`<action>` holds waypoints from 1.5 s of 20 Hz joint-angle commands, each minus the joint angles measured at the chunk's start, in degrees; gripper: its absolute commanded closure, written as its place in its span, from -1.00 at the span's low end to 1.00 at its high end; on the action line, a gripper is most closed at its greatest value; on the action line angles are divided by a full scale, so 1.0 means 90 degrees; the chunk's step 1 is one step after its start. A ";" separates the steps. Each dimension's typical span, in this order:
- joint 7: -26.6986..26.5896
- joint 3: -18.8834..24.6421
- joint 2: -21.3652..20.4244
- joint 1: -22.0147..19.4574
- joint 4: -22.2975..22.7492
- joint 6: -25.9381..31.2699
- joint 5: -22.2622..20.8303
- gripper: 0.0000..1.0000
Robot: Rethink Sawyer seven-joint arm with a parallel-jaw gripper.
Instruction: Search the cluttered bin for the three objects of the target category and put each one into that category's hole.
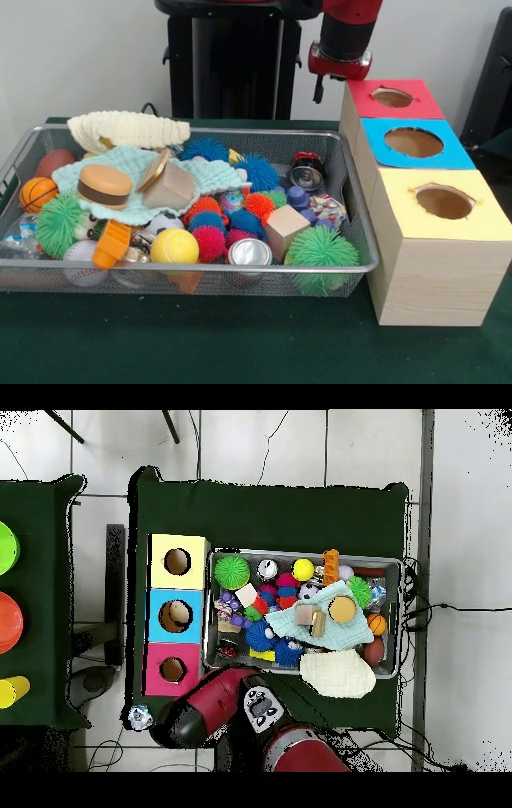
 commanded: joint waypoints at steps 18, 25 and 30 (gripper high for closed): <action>0.0059 -0.0461 0.1046 0.0747 -0.2026 -0.1099 -0.1467 -1.00; 0.0016 -0.0748 0.1341 0.0872 -0.2083 -0.1615 -0.1434 -1.00; -0.0012 -0.0896 0.1469 0.0931 -0.2086 -0.1862 -0.1387 -1.00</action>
